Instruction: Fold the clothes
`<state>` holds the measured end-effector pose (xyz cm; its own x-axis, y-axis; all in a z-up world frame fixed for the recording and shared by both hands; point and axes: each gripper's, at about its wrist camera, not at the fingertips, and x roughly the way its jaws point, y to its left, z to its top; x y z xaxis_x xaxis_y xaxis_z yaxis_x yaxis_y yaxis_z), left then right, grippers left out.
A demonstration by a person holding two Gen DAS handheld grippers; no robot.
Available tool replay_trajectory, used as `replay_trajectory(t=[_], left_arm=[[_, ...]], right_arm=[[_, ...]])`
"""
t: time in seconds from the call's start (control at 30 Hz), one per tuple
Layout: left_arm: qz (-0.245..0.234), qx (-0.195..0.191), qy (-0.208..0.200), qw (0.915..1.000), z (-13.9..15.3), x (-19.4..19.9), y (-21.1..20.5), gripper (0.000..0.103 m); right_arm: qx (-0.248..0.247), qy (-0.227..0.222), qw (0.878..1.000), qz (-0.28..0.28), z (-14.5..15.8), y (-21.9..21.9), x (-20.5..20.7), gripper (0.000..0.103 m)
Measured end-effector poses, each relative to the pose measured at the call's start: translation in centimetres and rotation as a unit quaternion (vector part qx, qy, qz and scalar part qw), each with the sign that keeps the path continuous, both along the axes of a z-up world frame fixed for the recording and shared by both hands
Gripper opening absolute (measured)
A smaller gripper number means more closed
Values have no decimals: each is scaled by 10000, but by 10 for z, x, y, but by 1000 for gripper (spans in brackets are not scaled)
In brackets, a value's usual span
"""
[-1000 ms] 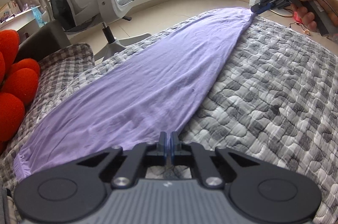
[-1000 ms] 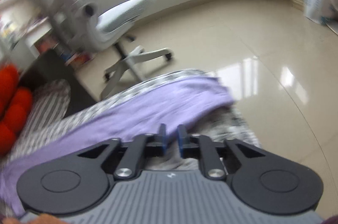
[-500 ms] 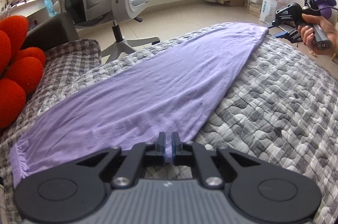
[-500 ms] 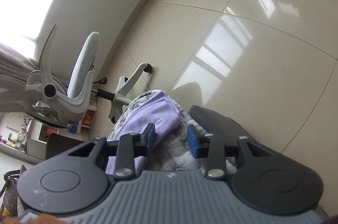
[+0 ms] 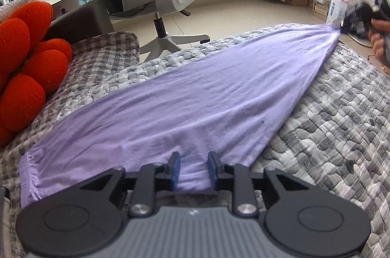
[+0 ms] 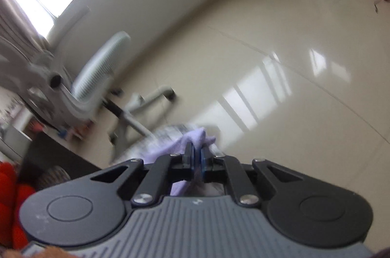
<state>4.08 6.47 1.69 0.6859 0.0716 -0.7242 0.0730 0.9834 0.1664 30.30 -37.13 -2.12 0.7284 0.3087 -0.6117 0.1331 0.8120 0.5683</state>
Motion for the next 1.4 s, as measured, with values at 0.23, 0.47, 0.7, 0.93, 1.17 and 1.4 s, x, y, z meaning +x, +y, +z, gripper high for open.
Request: replay_trajectory(t=[0.23, 0.47, 0.7, 0.93, 1.17, 1.4], left_arm=[[88, -162, -24, 9998, 5, 0, 8, 29], [142, -378, -53, 9992, 6, 8, 13, 29], [422, -542, 44, 9976, 1, 16, 26, 32], [725, -458, -80, 9963, 2, 23, 30, 32], [795, -368, -108, 9961, 0, 26, 30, 35], [870, -467, -160, 9950, 2, 27, 34, 38]], right_arm=[[282, -21, 9987, -428, 2, -35, -4, 32], [-820, -414, 9945, 512, 12, -9, 19, 32], [-680, -566, 9824, 1644, -10, 28, 38, 31], [-1639, -1255, 9636, 1697, 19, 35, 34, 7], [-2555, -472, 9512, 1663, -19, 40, 43, 11], [-956, -182, 9912, 893, -4, -25, 38, 20]])
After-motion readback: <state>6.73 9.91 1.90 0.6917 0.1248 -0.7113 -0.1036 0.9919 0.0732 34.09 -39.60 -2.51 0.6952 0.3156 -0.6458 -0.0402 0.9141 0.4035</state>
